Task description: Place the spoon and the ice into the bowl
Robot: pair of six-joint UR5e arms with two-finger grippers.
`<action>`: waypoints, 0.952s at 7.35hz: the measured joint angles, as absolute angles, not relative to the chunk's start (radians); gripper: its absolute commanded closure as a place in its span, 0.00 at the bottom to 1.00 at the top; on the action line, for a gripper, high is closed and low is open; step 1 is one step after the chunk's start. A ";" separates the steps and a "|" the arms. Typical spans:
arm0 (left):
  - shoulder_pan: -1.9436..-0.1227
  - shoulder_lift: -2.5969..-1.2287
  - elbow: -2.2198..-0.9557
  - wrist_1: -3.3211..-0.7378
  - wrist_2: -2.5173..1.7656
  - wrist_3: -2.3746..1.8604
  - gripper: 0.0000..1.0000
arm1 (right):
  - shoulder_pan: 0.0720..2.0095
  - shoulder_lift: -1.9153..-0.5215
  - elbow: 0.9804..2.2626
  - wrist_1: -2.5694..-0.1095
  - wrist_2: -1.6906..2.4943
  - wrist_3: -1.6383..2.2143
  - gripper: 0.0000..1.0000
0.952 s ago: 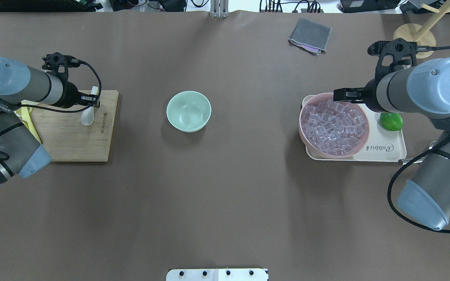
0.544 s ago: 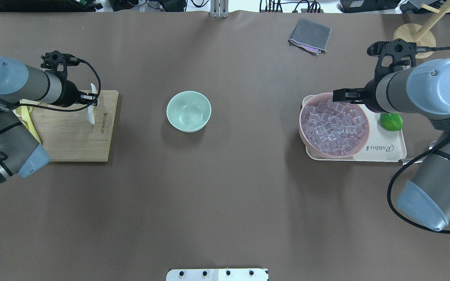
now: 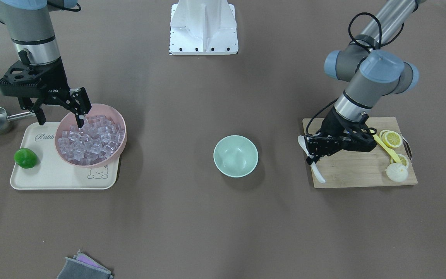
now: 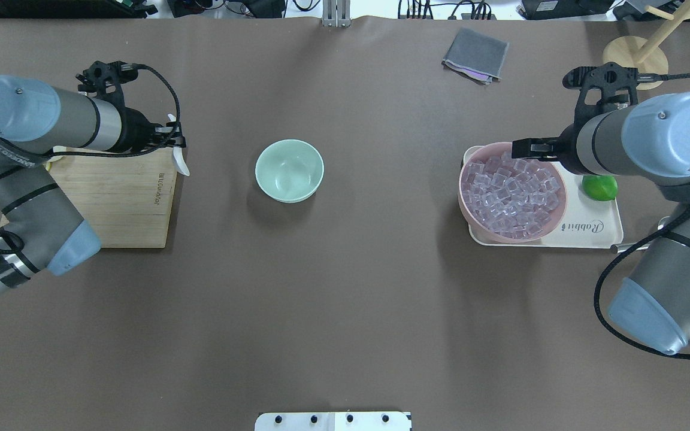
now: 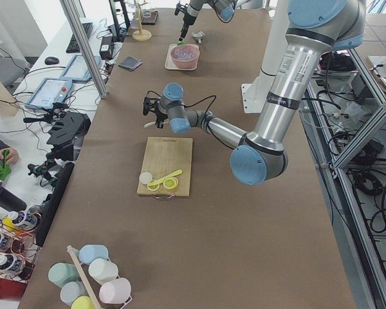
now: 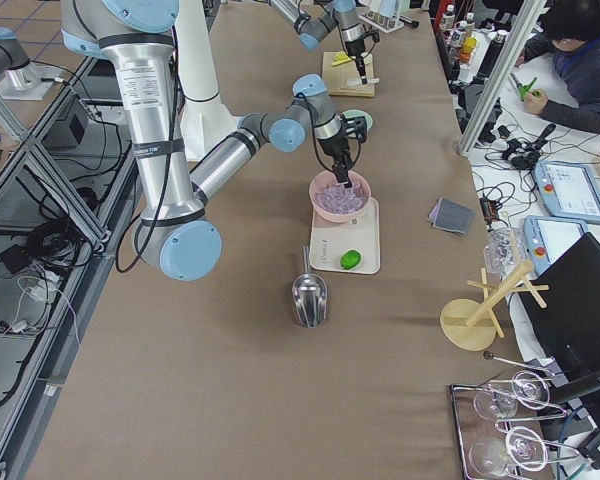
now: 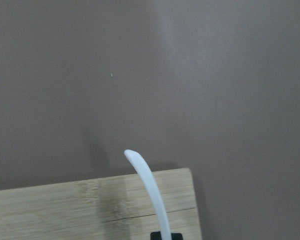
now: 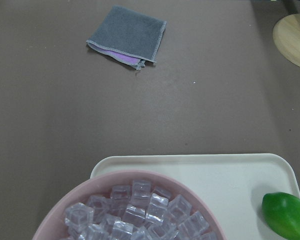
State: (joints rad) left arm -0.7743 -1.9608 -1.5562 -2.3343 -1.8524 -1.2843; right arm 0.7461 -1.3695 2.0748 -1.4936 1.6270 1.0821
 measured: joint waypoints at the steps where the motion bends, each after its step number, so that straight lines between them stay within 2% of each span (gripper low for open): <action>1: -0.686 -2.000 -1.570 -2.330 -1.740 -1.358 1.00 | 0.736 -1.364 2.068 -1.488 1.626 1.065 0.00; 3: -0.560 -2.090 -1.545 -2.324 -1.564 -1.462 1.00 | 0.724 -1.351 2.059 -1.481 1.630 1.008 0.00; 7: -0.521 -2.148 -1.503 -2.323 -1.455 -1.500 1.00 | 0.709 -1.339 2.057 -1.470 1.631 0.986 0.00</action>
State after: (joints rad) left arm -0.5215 -2.1481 -1.5034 -2.3226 -1.4547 -1.4996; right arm 0.7089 -1.3390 2.0571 -1.4699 1.6306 0.9865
